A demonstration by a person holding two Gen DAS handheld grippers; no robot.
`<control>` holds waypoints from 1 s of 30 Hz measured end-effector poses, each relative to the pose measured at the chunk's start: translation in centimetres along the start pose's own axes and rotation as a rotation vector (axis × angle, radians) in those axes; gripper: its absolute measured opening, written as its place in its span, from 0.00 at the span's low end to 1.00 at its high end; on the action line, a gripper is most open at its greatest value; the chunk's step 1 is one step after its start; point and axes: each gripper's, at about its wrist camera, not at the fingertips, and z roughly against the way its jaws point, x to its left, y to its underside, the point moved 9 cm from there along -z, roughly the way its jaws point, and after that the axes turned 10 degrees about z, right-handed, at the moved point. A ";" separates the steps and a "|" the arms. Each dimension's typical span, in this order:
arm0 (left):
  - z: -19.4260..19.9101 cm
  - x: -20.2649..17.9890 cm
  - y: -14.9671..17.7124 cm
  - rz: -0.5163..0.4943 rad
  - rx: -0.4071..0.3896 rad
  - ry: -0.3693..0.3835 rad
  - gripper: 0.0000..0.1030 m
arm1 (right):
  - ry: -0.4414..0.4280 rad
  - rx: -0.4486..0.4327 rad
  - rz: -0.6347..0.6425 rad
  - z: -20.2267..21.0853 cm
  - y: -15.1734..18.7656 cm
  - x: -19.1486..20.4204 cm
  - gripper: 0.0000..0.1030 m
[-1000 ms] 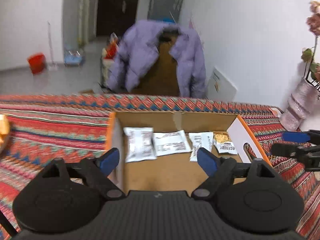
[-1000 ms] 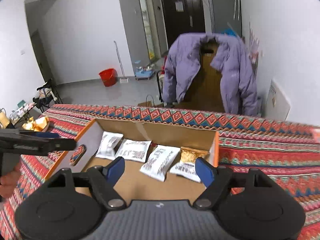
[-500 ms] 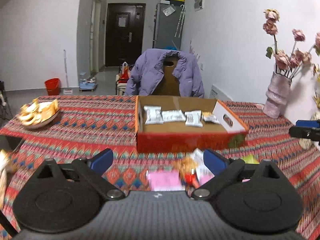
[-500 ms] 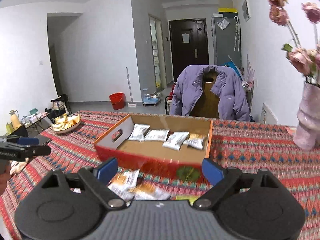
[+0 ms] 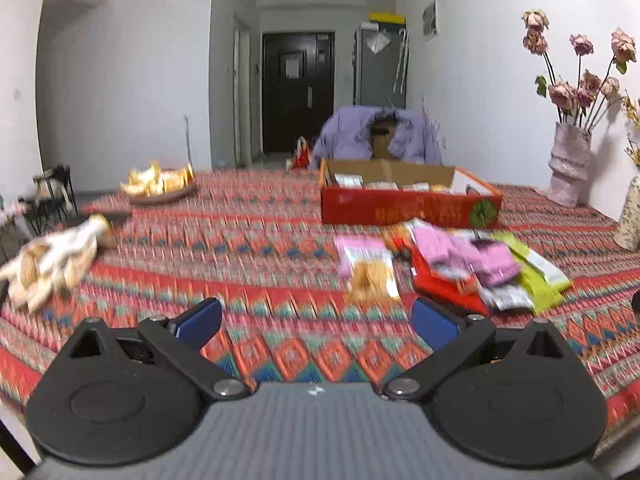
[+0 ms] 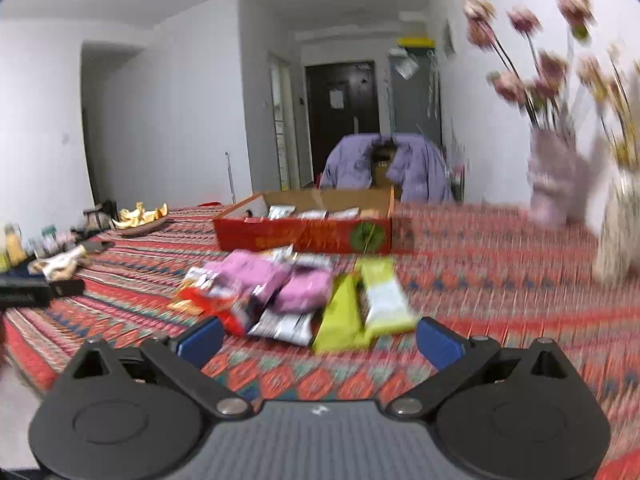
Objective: Organize snacks
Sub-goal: 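Withdraw both tools from the box back to the snack pile, then grasp the pumpkin-seed oat biscuit packet with the left tool while the right tool grasps a white packet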
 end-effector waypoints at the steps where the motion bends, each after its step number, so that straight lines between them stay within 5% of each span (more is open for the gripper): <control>1: 0.0 0.1 0.3 -0.004 0.007 0.003 1.00 | -0.009 0.010 0.000 0.1 0.6 0.3 1.00; 16: -5.0 -0.5 -0.4 -0.003 0.037 0.001 1.00 | 0.008 0.069 -0.002 -2.7 1.3 -0.1 0.97; 23: -12.3 -3.2 -1.1 -0.053 0.097 0.041 0.75 | 0.019 0.118 -0.002 -6.3 0.3 -1.7 0.89; 30: -17.6 -4.7 -1.2 -0.043 0.186 0.077 0.74 | 0.019 0.156 -0.009 -11.8 -1.0 -3.4 0.71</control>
